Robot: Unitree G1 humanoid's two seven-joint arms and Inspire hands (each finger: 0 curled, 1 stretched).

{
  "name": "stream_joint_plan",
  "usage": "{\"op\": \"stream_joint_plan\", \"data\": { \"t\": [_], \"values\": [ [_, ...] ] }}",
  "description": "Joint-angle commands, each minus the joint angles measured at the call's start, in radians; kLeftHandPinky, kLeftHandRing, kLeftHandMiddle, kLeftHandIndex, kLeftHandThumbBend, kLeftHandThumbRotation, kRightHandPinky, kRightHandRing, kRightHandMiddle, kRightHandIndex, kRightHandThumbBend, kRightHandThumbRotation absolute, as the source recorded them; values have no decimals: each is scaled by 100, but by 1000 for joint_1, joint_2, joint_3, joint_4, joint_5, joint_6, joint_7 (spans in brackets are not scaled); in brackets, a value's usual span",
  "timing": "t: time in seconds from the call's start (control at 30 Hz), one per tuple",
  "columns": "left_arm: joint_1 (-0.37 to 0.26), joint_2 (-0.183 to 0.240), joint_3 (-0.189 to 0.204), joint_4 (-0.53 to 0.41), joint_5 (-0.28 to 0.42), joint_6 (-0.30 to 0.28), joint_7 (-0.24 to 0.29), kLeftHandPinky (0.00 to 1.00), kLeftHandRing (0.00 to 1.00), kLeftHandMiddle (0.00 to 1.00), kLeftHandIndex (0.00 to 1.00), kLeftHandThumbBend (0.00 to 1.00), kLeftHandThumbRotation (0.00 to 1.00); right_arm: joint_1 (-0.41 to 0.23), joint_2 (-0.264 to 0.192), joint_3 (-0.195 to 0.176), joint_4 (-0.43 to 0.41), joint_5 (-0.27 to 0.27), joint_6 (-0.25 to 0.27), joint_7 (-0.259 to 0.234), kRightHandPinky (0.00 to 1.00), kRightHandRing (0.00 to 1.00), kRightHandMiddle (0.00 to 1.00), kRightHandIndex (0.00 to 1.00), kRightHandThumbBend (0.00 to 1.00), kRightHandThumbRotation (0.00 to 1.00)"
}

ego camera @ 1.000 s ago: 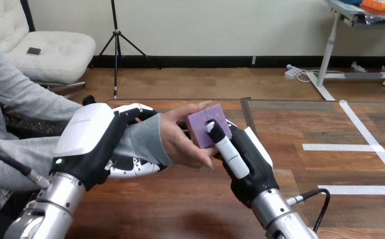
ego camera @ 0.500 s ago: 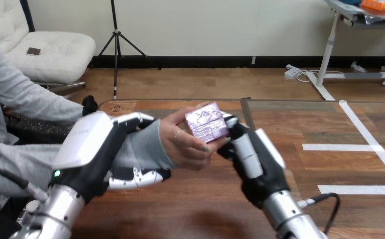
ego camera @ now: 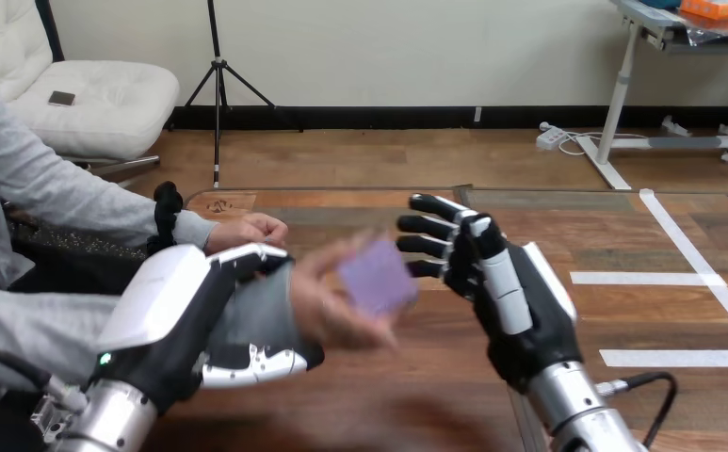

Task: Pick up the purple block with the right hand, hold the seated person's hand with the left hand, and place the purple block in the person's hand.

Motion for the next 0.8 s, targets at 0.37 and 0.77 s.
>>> {"op": "stream_joint_plan", "data": {
  "t": [0.37,0.77],
  "values": [
    [18,-22,34,-68,-59,-6,1,57,71,75,72,79,37,-18,7,-31,-46,8,-25,-15,66,73,76,77,96,89],
    [35,-37,67,-56,-154,-35,5,58,72,77,73,81,43,-15,4,-48,-37,30,-25,0,67,74,77,78,96,87]
  ]
}}
